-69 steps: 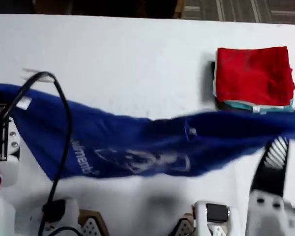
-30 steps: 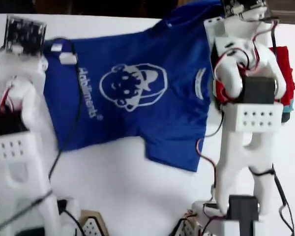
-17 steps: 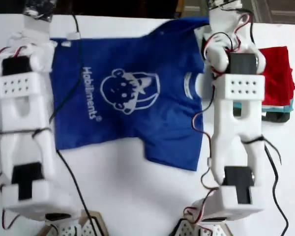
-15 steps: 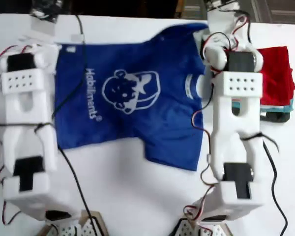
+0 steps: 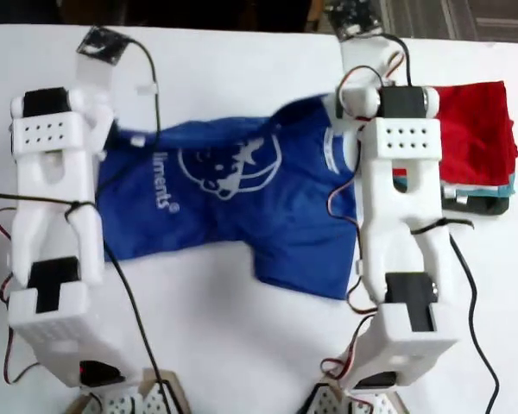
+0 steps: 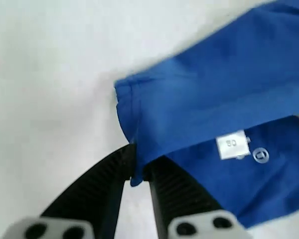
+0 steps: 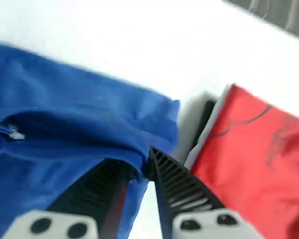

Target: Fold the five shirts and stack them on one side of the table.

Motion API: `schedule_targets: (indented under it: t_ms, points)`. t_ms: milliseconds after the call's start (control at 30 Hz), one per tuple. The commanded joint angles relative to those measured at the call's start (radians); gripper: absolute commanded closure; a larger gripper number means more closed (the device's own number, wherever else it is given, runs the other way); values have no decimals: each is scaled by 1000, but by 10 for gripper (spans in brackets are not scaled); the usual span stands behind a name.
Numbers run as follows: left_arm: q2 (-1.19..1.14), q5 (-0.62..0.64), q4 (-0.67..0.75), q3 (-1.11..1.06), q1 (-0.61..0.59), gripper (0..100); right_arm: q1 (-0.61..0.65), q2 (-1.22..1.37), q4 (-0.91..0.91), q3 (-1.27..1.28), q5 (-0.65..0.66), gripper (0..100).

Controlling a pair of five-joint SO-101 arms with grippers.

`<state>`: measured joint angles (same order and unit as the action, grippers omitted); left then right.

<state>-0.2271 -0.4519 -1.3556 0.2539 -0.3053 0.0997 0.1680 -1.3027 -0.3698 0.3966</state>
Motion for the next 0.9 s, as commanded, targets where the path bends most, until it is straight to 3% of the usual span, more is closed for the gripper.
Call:
schedule_targets:
  t_ms: [0, 300, 667, 867]
  points:
    - [12, -12, -87, 41, 12, 975, 25, -13, -93, -43, 0, 981]
    - [14, -48, -147, -143, 6, 974, 22, -70, -228, 72, 0, 981]
    - [15, -46, -176, -217, -12, 974, 18, -529, -77, 614, 2, 981]
    - [109, -48, -181, -280, -8, 974, 10, -680, -79, 740, 38, 981]
